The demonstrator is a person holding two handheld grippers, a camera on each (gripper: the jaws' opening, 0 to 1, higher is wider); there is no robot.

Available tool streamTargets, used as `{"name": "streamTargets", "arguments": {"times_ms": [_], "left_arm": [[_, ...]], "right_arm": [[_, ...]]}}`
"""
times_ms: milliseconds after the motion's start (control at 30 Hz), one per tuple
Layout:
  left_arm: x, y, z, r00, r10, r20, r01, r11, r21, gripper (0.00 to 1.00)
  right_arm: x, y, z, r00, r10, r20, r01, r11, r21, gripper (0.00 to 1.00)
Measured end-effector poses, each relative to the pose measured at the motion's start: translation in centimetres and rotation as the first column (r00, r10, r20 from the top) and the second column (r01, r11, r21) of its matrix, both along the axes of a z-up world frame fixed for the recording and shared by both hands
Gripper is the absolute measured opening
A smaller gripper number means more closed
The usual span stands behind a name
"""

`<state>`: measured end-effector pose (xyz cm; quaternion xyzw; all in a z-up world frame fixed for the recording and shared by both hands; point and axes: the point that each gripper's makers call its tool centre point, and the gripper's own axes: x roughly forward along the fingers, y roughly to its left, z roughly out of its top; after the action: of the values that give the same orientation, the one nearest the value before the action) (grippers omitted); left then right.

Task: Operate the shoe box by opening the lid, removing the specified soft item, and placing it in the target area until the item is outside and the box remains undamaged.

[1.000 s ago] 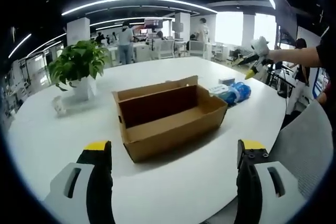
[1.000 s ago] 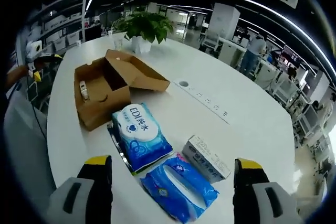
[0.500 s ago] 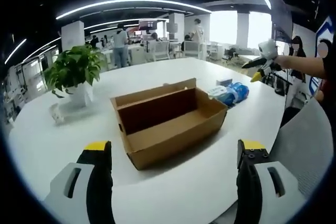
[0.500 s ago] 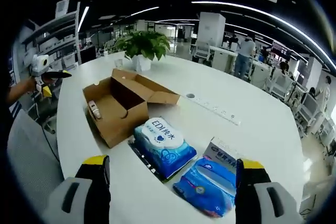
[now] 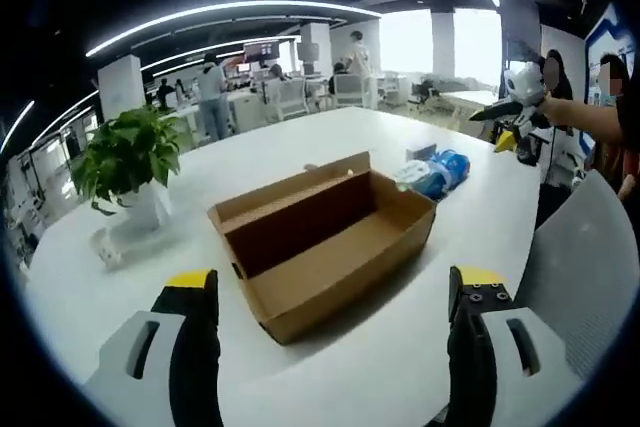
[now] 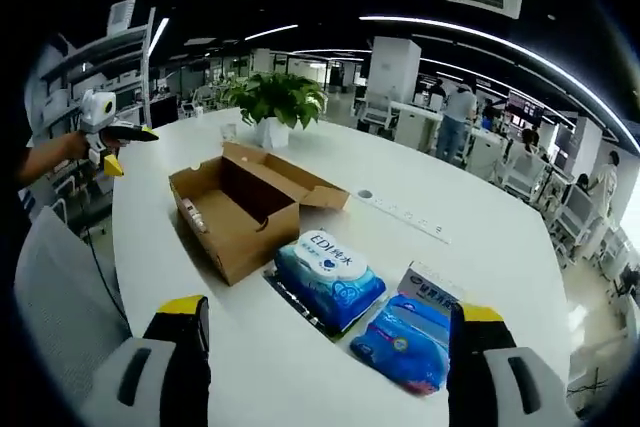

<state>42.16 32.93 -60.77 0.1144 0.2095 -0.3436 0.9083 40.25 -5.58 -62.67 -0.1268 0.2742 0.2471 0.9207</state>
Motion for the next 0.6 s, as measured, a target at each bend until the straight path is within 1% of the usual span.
{"name": "streamTargets", "arguments": {"times_ms": [67,133,233,333,433,500,600], "left_arm": [[0.6,-0.1,0.1,1.0,-0.009,-0.008,0.008,1.0,-0.001,0.96],[0.9,0.0,0.1,1.0,-0.008,0.0,0.008,1.0,0.016,0.96],[1.3,0.1,0.2,1.0,-0.008,0.002,0.008,1.0,0.012,0.96],[1.7,0.1,-0.1,1.0,-0.022,-0.004,0.022,1.0,0.021,0.94],[2.2,0.3,-0.6,0.999,-0.04,-0.011,0.04,0.998,0.054,0.91],[2.6,0.2,-0.5,0.998,-0.057,-0.003,0.057,0.997,0.059,0.87],[3.1,0.0,-0.8,0.997,-0.081,-0.016,0.082,0.994,0.074,0.83]], "right_arm": [[-0.6,0.4,0.1,1.0,-0.003,0.008,0.003,1.0,0.015,1.0],[-1.2,0.8,-0.1,1.0,-0.007,0.014,0.007,1.0,0.008,1.0],[-2.0,1.3,-0.4,1.0,-0.011,0.013,0.011,1.0,0.015,1.0],[-2.6,1.6,-0.6,1.0,-0.023,0.017,0.022,0.999,0.026,1.0],[-3.0,1.8,-0.6,0.999,-0.029,0.026,0.028,0.999,0.029,1.0],[-3.4,2.0,-0.4,0.999,-0.037,0.037,0.036,0.999,0.029,1.0],[-3.9,2.4,-0.3,0.998,-0.042,0.044,0.04,0.998,0.04,1.0]]}}
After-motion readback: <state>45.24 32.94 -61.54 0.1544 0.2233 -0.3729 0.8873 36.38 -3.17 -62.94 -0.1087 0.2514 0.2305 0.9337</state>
